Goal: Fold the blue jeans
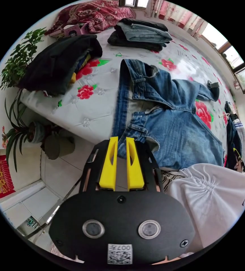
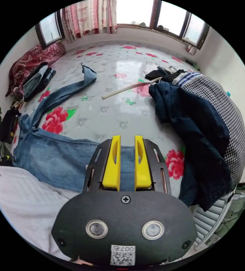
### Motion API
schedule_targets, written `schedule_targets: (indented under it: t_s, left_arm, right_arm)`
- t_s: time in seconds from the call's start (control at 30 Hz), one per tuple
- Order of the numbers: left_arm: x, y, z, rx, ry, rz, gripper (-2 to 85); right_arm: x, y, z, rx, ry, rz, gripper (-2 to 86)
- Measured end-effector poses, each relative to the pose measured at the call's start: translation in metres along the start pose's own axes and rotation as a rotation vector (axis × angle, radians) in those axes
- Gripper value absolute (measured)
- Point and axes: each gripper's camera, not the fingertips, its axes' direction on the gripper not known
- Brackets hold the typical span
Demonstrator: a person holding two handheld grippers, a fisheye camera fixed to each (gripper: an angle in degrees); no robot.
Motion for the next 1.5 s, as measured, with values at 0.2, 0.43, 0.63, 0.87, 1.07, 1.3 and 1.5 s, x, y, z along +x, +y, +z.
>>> schedule_targets:
  t_s: [0.2,0.43,0.63,0.87,1.07,1.3,1.5]
  left_arm:
    - [0.006,-0.096,0.000,0.094,0.064,0.039,9.3]
    - [0.026,-0.236,0.075,0.034,0.104,0.047,12.6]
    - [0.018,-0.296,0.159,-0.165,0.044,0.032,3.5]
    - [-0.010,-0.243,0.098,0.018,0.063,0.109,0.4]
    - [-0.032,-0.228,0.115,0.017,0.209,0.047,2.1]
    - [-0.036,-0.247,0.086,0.080,0.082,0.103,8.7]
    - [-0.011,-0.317,0.131,-0.005,0.125,0.170,13.4]
  right_arm:
    - [-0.077,-0.165,-0.007,0.169,-0.216,-0.110,5.9]
    - [-0.167,-0.339,0.071,0.060,-0.224,-0.172,6.1]
    - [-0.157,-0.395,0.132,-0.071,-0.143,-0.070,0.7]
    - [-0.009,-0.292,-0.032,0.416,-0.342,0.043,0.3]
    - [0.091,-0.196,0.078,0.031,-0.206,0.340,2.5]
    - [0.095,-0.197,0.083,0.035,-0.091,0.256,4.4]
    - [0.041,-0.299,0.115,0.035,-0.097,0.024,7.2]
